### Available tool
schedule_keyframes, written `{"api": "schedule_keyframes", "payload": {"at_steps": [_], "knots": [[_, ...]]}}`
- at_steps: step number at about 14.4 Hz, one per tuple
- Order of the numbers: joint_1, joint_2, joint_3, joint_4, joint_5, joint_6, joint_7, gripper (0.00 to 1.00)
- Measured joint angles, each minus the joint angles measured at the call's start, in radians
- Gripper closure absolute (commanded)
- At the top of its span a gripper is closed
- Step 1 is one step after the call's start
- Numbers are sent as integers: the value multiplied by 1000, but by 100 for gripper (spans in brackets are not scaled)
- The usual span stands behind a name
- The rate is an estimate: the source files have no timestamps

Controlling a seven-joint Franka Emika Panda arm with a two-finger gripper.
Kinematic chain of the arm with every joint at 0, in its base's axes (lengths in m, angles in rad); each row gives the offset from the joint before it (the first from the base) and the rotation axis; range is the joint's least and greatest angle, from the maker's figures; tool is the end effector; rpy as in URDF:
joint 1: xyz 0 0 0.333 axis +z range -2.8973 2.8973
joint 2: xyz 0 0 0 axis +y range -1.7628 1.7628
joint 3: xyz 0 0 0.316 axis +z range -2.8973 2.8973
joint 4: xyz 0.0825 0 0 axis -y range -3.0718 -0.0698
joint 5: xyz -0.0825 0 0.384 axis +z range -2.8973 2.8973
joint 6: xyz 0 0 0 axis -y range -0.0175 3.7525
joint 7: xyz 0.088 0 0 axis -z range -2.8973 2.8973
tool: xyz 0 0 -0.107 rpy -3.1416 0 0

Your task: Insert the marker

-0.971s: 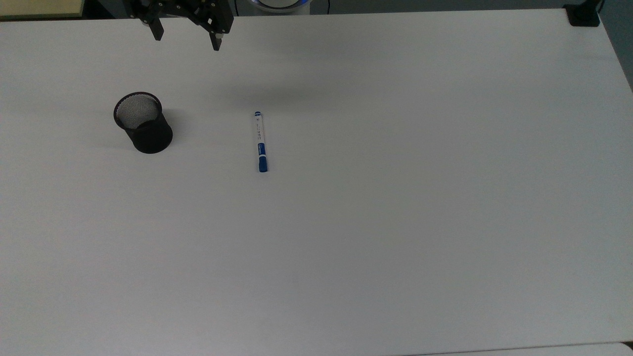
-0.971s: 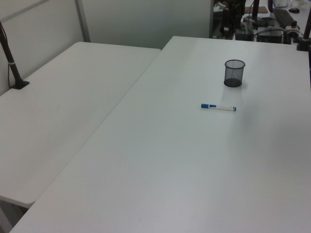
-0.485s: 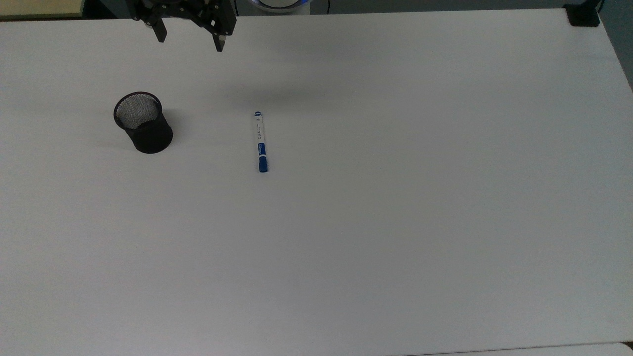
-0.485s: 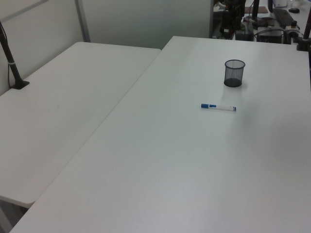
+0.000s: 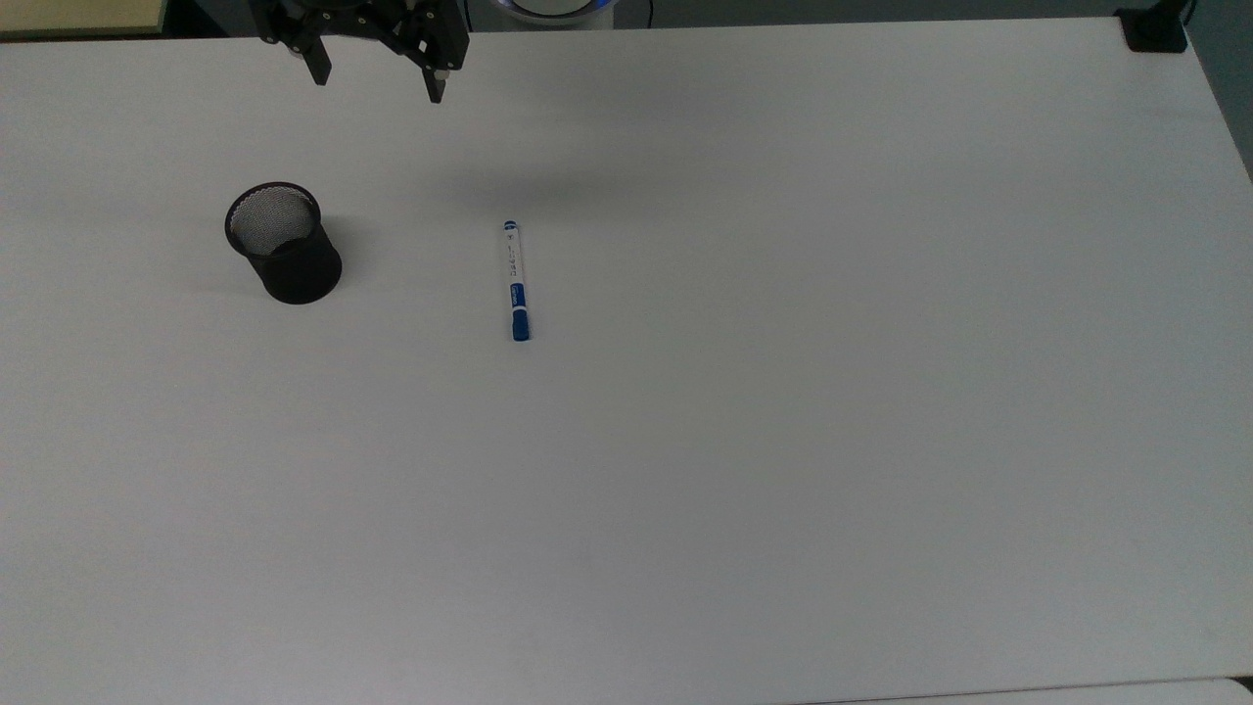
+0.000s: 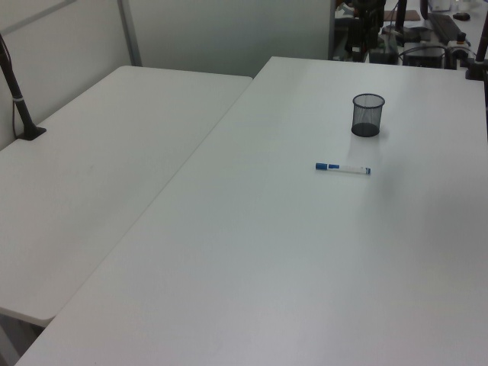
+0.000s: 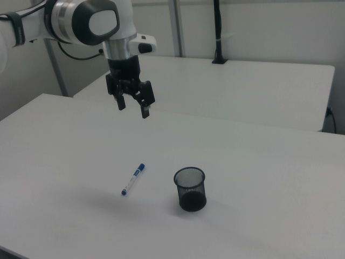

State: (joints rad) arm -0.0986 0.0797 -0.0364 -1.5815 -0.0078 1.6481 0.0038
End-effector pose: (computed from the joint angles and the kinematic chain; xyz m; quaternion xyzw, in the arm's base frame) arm 0.5785 -0.0786 0.5808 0.9976 -0.0690 -0.0069 0.0049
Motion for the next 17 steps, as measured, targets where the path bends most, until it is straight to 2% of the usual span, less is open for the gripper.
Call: {"api": "schedule_keyframes", "payload": {"at_steps": [10,17], "knots": [[10,5,9,-51,0,-4,-76,0],[10,27,9,-59,-10,-44,-179,0]]}}
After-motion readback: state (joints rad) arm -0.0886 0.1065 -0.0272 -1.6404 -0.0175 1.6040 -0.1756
